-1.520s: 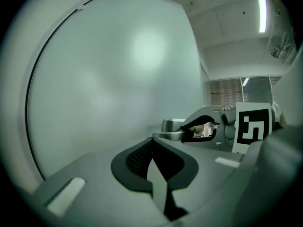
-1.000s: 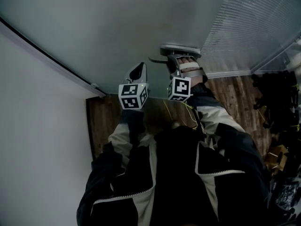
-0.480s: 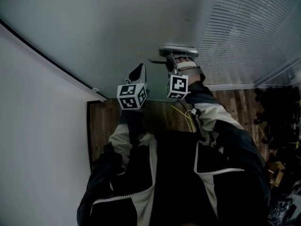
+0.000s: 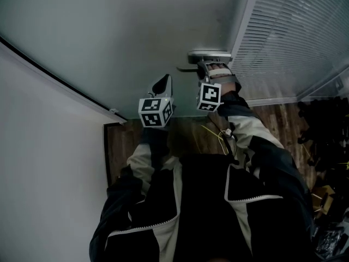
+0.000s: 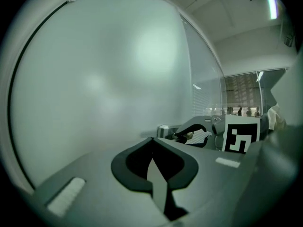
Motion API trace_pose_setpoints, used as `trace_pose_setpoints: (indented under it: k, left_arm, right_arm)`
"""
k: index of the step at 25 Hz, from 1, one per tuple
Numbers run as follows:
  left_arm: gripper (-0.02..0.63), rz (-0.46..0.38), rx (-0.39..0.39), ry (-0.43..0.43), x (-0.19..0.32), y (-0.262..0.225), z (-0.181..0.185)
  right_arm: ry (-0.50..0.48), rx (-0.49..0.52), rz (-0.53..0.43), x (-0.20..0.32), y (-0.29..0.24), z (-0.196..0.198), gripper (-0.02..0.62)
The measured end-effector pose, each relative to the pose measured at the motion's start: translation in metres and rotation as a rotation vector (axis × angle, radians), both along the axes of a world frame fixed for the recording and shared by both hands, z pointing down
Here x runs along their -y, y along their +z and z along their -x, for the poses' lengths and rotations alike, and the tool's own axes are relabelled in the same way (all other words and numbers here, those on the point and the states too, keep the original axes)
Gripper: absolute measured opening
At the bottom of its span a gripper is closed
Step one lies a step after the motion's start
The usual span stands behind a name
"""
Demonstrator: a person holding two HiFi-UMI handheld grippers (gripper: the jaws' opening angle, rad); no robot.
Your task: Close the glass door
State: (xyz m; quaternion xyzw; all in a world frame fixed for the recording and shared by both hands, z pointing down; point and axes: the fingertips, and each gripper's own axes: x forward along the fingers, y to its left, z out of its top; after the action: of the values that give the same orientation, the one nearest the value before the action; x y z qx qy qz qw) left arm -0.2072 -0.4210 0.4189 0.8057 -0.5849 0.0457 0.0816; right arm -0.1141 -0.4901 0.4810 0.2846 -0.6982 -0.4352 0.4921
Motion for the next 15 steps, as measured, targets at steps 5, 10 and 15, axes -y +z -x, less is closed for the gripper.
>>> trace_pose_setpoints:
  k: [5, 10, 15]
  left_arm:
    - [0.002, 0.003, 0.027, 0.036, 0.005, 0.004, -0.011]
    - [0.002, 0.007, 0.031, 0.046, 0.011, 0.004, -0.016]
    - [0.002, 0.008, 0.032, 0.034, 0.007, 0.010, -0.009]
  right_arm:
    - [0.003, -0.024, -0.019, 0.014, 0.000, 0.003, 0.143]
    - [0.016, -0.054, -0.048, 0.039, 0.001, 0.007, 0.143]
    - [0.017, -0.082, -0.077, 0.054, 0.009, 0.011, 0.138]
